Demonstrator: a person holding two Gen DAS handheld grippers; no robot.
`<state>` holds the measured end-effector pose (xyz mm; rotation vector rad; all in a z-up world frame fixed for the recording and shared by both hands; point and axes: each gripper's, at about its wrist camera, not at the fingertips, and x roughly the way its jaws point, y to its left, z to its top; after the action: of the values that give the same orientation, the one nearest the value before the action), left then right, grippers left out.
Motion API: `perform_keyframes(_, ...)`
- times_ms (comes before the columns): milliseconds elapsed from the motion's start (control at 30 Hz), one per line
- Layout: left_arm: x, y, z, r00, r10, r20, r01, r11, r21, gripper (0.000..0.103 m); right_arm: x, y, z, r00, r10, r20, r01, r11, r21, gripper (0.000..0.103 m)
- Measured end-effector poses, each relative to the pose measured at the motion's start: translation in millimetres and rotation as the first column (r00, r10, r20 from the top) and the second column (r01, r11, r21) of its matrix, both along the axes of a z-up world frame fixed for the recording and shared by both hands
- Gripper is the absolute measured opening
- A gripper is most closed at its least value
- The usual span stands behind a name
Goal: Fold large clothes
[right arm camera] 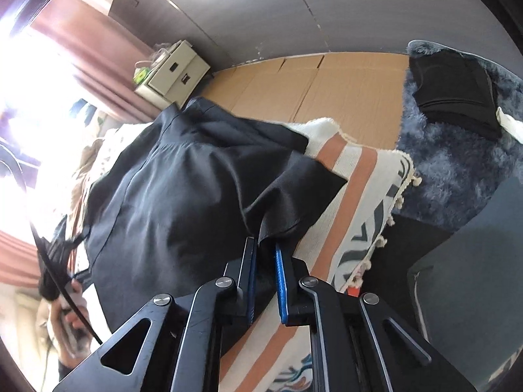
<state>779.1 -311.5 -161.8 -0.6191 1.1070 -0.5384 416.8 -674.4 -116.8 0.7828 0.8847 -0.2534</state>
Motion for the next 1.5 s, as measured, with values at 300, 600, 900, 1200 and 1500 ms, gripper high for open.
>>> perform_keyframes(300,-30,39,14,1.000,0.015,-0.005,-0.015,1.000,0.026,0.069,39,-10,9,1.000,-0.004,0.007,0.004,0.998,-0.056,0.010)
perform_keyframes(600,-92,79,39,0.999,0.050,-0.009,-0.049,0.997,0.063,0.084,39,-20,13,0.999,-0.052,0.008,0.052,0.999,0.001,0.054)
perform_keyframes(900,-146,75,99,0.995,0.003,0.100,-0.016,0.992,0.126,0.089,-9,19,58,0.998,0.054,0.023,-0.051,0.991,-0.123,0.075)
perform_keyframes(1200,-202,75,176,0.965,-0.054,0.255,0.004,0.981,0.195,0.100,-63,57,119,0.993,0.099,0.058,-0.084,0.970,-0.228,0.096)
perform_keyframes(1500,-286,107,226,0.917,-0.054,0.395,-0.053,0.965,0.255,0.101,-114,96,167,0.982,0.154,0.106,-0.113,0.941,-0.318,0.103)
